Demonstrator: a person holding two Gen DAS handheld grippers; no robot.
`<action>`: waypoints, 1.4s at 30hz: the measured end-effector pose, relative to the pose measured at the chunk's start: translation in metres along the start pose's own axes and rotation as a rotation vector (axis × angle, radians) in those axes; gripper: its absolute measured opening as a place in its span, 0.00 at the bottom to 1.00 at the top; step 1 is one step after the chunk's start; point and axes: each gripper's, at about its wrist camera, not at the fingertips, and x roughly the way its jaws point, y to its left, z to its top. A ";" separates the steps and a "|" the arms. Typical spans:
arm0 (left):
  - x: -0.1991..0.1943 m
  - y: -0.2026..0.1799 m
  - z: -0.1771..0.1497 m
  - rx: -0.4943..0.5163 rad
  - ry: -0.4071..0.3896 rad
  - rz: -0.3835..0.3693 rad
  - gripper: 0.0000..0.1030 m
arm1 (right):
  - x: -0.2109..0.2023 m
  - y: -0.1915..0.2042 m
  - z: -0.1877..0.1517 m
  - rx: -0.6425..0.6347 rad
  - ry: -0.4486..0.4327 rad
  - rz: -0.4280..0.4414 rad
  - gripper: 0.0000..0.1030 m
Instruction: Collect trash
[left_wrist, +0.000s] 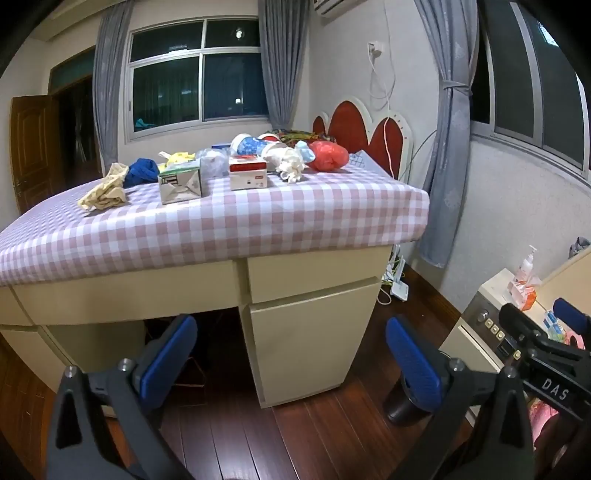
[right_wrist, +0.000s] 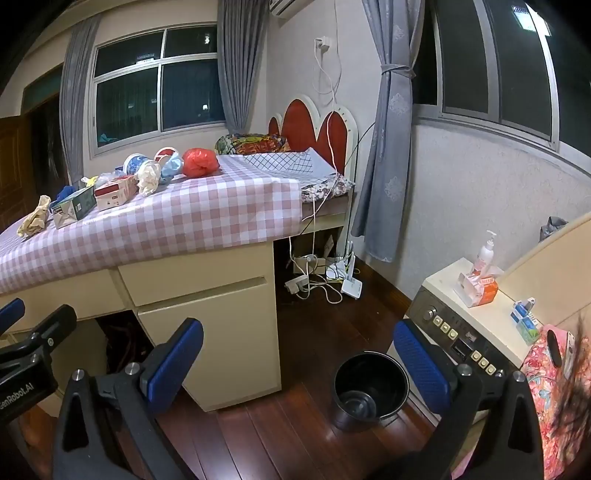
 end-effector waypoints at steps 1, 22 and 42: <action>0.000 0.000 0.000 -0.001 -0.001 0.001 1.00 | 0.000 0.000 0.000 0.000 -0.001 0.000 1.00; -0.003 -0.001 -0.003 0.001 -0.003 0.002 1.00 | 0.001 0.002 0.000 0.000 -0.001 0.003 1.00; -0.008 -0.002 0.001 0.001 -0.008 0.005 1.00 | -0.002 0.007 0.005 0.000 -0.005 0.021 1.00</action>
